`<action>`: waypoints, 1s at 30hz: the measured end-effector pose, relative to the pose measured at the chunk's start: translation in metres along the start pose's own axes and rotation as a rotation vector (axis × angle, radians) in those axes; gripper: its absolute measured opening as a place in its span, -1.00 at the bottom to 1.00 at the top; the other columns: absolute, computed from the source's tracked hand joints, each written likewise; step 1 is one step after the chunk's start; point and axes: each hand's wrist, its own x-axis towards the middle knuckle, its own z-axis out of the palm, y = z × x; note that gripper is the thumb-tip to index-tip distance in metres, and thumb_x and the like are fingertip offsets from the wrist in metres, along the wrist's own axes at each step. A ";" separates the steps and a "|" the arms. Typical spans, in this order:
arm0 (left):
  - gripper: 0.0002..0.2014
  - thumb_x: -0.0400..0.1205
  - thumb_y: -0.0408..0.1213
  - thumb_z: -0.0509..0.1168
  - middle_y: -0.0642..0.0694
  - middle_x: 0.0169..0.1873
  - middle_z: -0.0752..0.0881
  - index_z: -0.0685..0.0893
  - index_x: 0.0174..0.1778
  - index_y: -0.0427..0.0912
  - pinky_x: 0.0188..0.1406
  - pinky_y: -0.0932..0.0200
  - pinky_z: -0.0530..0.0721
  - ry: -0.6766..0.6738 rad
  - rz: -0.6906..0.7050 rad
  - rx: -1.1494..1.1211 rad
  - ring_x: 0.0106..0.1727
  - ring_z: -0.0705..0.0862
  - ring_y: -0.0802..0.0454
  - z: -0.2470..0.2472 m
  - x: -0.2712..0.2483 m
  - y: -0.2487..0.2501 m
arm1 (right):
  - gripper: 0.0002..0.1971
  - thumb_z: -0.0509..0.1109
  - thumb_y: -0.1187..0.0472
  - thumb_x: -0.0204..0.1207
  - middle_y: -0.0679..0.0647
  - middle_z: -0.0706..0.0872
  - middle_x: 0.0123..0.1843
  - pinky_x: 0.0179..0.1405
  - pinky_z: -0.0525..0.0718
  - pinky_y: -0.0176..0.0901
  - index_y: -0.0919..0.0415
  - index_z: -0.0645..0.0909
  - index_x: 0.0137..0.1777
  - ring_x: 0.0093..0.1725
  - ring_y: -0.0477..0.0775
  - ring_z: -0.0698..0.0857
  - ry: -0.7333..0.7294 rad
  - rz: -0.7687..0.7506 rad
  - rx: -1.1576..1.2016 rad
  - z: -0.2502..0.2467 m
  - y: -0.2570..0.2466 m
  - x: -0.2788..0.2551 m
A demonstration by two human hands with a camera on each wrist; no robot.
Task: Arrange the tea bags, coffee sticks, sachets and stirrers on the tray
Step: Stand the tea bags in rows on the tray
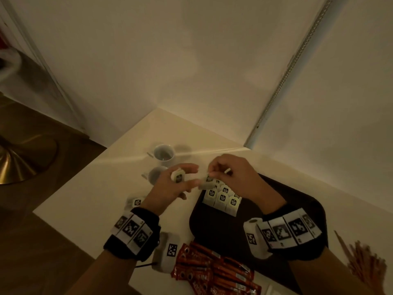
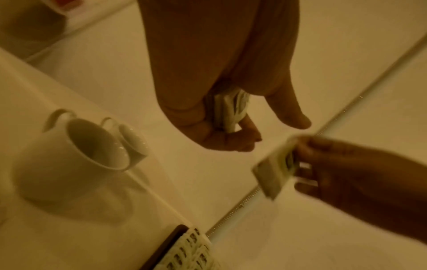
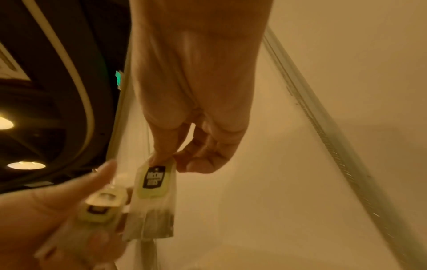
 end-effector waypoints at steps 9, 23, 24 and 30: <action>-0.68 0.43 -0.16 0.50 -0.22 -0.32 0.67 0.74 -0.03 -0.31 -0.56 0.25 0.48 -0.100 0.207 -0.069 -0.39 0.57 0.08 0.018 0.009 0.038 | -0.86 0.42 0.11 0.53 -0.17 0.56 -0.40 -0.35 0.44 -0.36 0.15 0.64 -0.21 -0.39 -0.14 0.51 0.076 -0.139 -0.130 -0.033 -0.039 0.012; -0.64 0.41 -0.22 0.44 -0.18 -0.20 0.79 0.68 0.02 -0.41 -0.55 0.24 0.51 -0.087 0.140 -0.149 -0.32 0.68 0.06 0.026 0.001 0.043 | -0.89 0.46 0.13 0.50 -0.13 0.70 -0.37 -0.35 0.55 -0.47 0.13 0.75 -0.18 -0.35 -0.17 0.63 0.170 -0.097 -0.021 -0.049 -0.048 0.016; -0.65 0.42 -0.21 0.43 -0.15 -0.19 0.79 0.68 0.04 -0.37 -0.54 0.25 0.53 -0.076 0.116 -0.149 -0.30 0.69 0.05 0.026 0.001 0.040 | -0.92 0.47 0.14 0.49 -0.15 0.71 -0.38 -0.38 0.58 -0.46 0.10 0.76 -0.18 -0.37 -0.18 0.64 0.169 -0.074 0.003 -0.047 -0.046 0.016; -0.77 0.69 -0.17 0.18 -0.14 -0.08 0.77 0.65 0.13 -0.19 -0.43 0.29 0.64 0.154 -0.189 -0.489 -0.25 0.75 0.02 -0.005 -0.003 0.013 | -0.95 0.47 0.26 0.48 -0.15 0.70 -0.34 -0.37 0.57 -0.52 0.21 0.75 -0.12 -0.40 -0.30 0.64 0.100 0.106 0.038 -0.018 -0.002 0.003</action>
